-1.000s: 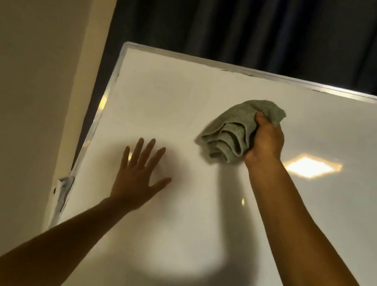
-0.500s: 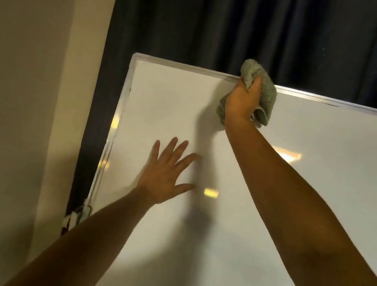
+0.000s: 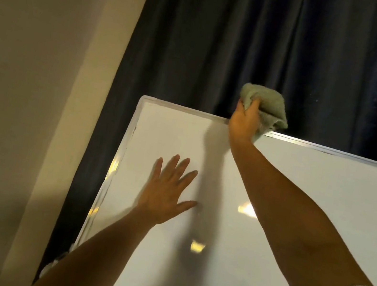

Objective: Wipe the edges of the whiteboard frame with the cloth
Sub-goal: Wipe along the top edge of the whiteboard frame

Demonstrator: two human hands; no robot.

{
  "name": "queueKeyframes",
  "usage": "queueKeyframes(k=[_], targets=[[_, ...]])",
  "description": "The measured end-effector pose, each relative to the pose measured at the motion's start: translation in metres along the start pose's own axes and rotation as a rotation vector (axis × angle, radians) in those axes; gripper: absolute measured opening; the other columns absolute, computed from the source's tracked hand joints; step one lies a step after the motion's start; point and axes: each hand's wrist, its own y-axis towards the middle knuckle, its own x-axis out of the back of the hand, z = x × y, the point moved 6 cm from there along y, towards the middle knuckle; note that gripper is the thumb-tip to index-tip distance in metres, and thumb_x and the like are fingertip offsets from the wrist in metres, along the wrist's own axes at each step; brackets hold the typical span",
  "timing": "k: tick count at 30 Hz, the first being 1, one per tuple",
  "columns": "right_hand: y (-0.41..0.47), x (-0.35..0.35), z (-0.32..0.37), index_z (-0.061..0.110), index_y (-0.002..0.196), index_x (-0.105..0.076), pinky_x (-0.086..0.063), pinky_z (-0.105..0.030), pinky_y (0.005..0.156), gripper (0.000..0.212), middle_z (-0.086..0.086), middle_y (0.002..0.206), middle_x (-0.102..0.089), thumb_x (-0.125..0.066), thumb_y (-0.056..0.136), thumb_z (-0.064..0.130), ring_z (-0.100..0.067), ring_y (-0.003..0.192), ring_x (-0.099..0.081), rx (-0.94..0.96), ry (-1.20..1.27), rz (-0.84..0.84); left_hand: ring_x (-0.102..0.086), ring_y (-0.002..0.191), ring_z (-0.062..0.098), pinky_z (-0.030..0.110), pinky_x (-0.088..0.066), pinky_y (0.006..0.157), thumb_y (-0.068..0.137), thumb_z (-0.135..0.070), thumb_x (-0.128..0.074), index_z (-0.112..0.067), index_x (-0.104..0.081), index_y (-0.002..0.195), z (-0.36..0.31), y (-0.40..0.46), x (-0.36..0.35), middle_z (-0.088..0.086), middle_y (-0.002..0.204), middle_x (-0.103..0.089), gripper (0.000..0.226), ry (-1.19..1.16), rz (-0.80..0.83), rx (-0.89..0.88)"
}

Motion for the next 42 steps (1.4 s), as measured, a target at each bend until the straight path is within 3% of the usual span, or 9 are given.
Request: queueKeyframes(k=[4, 8, 12, 15, 18, 24, 32, 37, 42], targets=[[-0.030, -0.071, 0.031, 0.015, 0.140, -0.048, -0.043, -0.044, 0.105, 0.042, -0.011, 0.133, -0.058, -0.048, 0.099, 0.024, -0.031, 0.120, -0.055, 0.336, -0.188, 0.214, -0.013, 0.162, 0.033, 0.068, -0.014, 0.126, 0.099, -0.080, -0.028, -0.033, -0.027, 0.163, -0.006, -0.002, -0.007, 0.003, 0.175, -0.020, 0.080, -0.037, -0.012, 0.017], [-0.077, -0.131, 0.039, 0.022, 0.134, -0.055, -0.033, -0.048, 0.110, 0.040, -0.008, 0.134, -0.059, -0.046, 0.095, 0.018, -0.033, 0.125, -0.050, 0.619, -0.423, 0.391, -0.009, 0.162, 0.034, 0.066, -0.009, 0.128, 0.102, -0.074, -0.030, -0.028, -0.025, 0.165, -0.006, -0.007, -0.013, 0.007, 0.174, -0.020, 0.078, -0.010, -0.031, 0.025], [-0.085, -0.145, 0.026, 0.026, 0.142, -0.047, -0.020, -0.053, 0.118, 0.046, -0.005, 0.144, -0.052, -0.042, 0.096, 0.021, -0.030, 0.136, -0.041, 0.700, -0.502, 0.404, -0.010, 0.162, 0.034, 0.065, -0.007, 0.128, 0.102, -0.074, -0.031, -0.030, -0.022, 0.165, -0.005, -0.019, -0.022, 0.005, 0.175, -0.020, 0.078, 0.003, -0.057, 0.008], [-0.081, -0.148, 0.033, 0.027, 0.139, -0.049, -0.020, -0.054, 0.117, 0.044, -0.004, 0.139, -0.057, -0.041, 0.097, 0.019, -0.028, 0.131, -0.047, 0.747, -0.389, 0.378, -0.012, 0.162, 0.035, 0.067, -0.010, 0.127, 0.101, -0.077, -0.021, -0.030, -0.023, 0.166, -0.002, -0.022, -0.025, 0.005, 0.175, -0.020, 0.080, 0.027, -0.037, 0.031], [-0.086, -0.170, 0.046, 0.028, 0.141, -0.049, -0.019, -0.054, 0.117, 0.045, -0.002, 0.142, -0.055, -0.040, 0.099, 0.015, -0.027, 0.133, -0.046, 0.752, -0.342, 0.428, -0.002, 0.163, 0.031, 0.066, -0.004, 0.128, 0.101, -0.077, -0.018, -0.033, -0.016, 0.167, -0.001, -0.015, -0.022, 0.001, 0.176, -0.013, 0.080, -0.011, -0.034, 0.072], [-0.087, -0.217, 0.059, 0.028, 0.141, -0.049, -0.015, -0.056, 0.119, 0.045, -0.003, 0.144, -0.051, -0.045, 0.099, 0.011, -0.027, 0.137, -0.041, 0.940, -0.492, 0.550, -0.005, 0.163, 0.030, 0.068, -0.011, 0.126, 0.104, -0.073, -0.024, -0.034, -0.010, 0.167, 0.002, 0.000, -0.023, -0.001, 0.176, -0.014, 0.076, -0.057, -0.099, 0.073], [-0.061, -0.219, 0.037, 0.030, 0.128, -0.056, -0.050, -0.047, 0.091, 0.039, -0.005, 0.123, -0.060, -0.052, 0.093, 0.012, -0.029, 0.107, -0.058, 0.967, -0.611, 0.741, -0.021, 0.160, 0.033, 0.066, -0.016, 0.126, 0.103, -0.071, -0.026, -0.033, -0.029, 0.162, -0.006, 0.013, -0.034, 0.002, 0.172, -0.027, 0.070, -0.006, -0.078, 0.064], [-0.029, -0.192, 0.011, 0.036, 0.129, -0.052, -0.053, -0.046, 0.086, 0.032, -0.004, 0.115, -0.063, -0.047, 0.098, 0.028, -0.028, 0.097, -0.061, 0.798, -0.593, 0.773, -0.028, 0.158, 0.032, 0.067, -0.023, 0.124, 0.103, -0.070, -0.031, -0.033, -0.036, 0.160, -0.013, 0.012, -0.044, 0.000, 0.171, -0.030, 0.069, -0.008, -0.074, 0.061], [-0.002, -0.169, -0.013, 0.031, 0.143, -0.039, -0.049, -0.046, 0.093, 0.049, -0.009, 0.127, -0.061, -0.046, 0.097, 0.046, -0.031, 0.107, -0.060, 0.660, -0.657, 0.847, -0.032, 0.157, 0.032, 0.067, -0.023, 0.124, 0.103, -0.070, -0.029, -0.034, -0.041, 0.156, -0.021, 0.020, -0.047, 0.001, 0.168, -0.037, 0.065, -0.021, -0.063, 0.046]])
